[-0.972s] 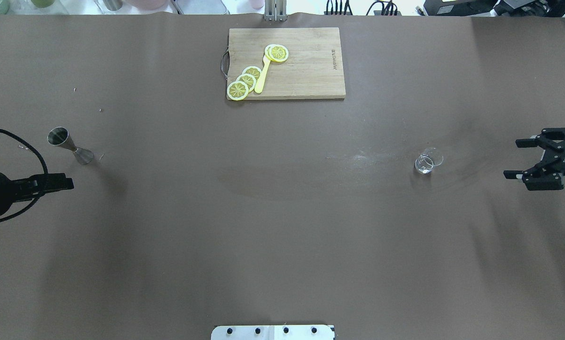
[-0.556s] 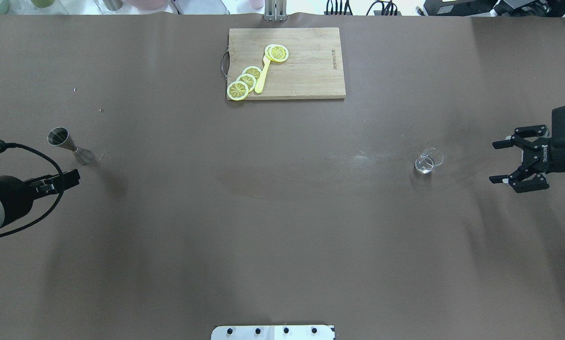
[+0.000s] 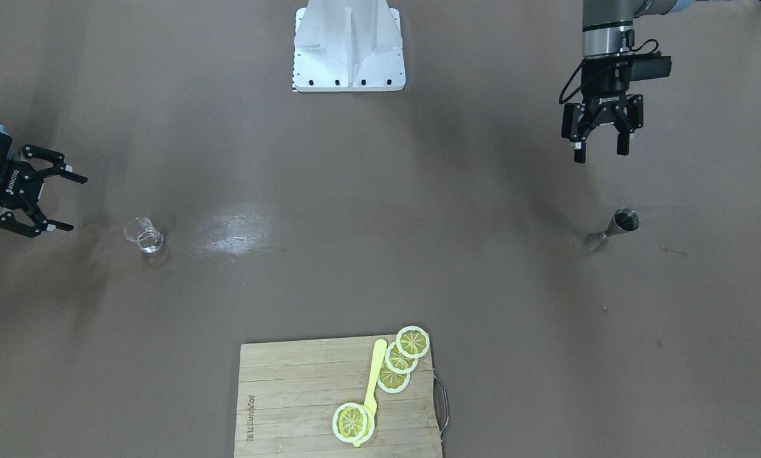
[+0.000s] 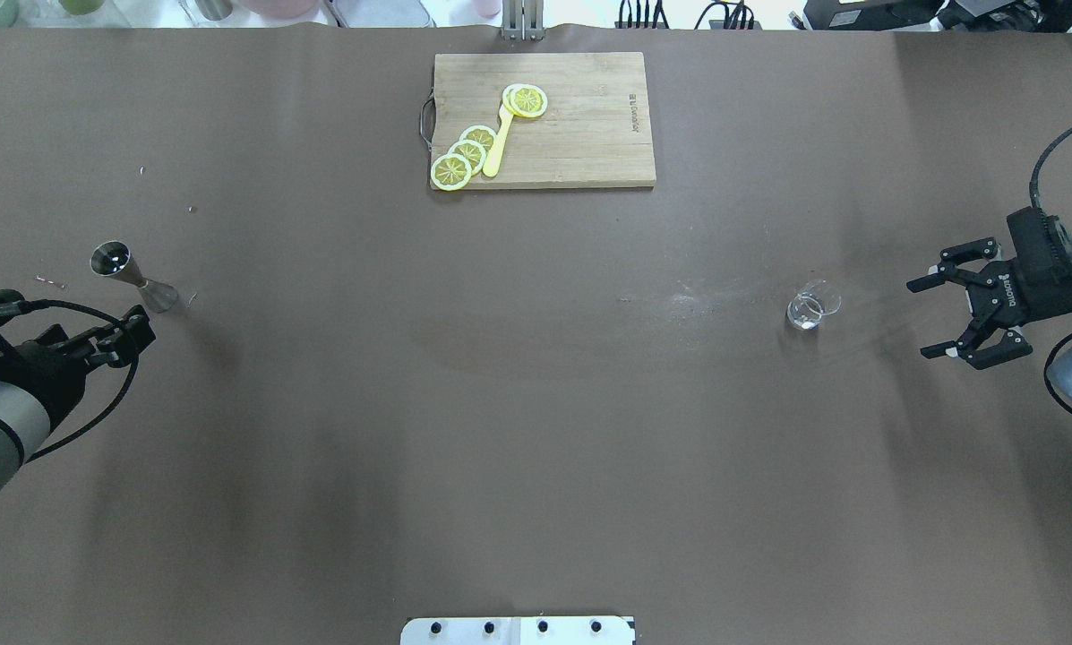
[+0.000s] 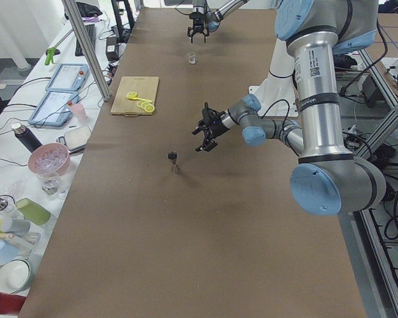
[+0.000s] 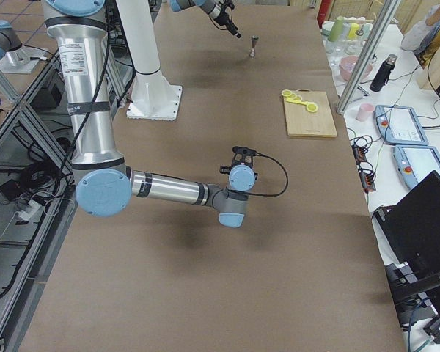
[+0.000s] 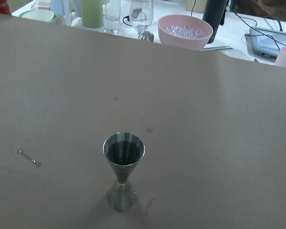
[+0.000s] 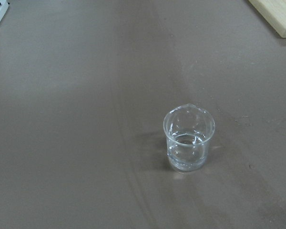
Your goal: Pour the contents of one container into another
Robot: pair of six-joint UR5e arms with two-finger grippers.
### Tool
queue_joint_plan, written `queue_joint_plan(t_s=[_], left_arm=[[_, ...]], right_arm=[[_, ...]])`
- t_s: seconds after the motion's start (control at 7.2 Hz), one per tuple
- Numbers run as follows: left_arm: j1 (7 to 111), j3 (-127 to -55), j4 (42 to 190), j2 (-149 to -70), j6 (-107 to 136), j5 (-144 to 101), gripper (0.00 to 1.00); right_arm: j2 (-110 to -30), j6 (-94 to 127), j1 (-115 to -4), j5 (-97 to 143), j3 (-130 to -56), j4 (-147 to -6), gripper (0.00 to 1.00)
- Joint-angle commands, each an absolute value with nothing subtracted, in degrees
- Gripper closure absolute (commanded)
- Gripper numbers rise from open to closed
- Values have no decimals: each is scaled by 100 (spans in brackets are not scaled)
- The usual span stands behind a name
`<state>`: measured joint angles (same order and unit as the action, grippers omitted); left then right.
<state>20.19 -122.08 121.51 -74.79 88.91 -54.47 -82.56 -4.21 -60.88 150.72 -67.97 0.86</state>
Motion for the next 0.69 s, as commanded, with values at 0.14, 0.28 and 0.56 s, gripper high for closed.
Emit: queue_joint_plan(t_s=[0.14,0.28,0.56], left_arm=[[1925,-11638,12234,-7760,9419,-4759,2],[1777,-11558,12234,-7778,9570,-4372,2],[1723,-11356,12234,-7831,9729,-3772,2]], right_arm=[[-8165,-448,-6249,15135,-6627,70,0],[-8156,-448,-6258,15126,-6575,79,0],[-8165,-431,-6267,15143,-6592,105,0]])
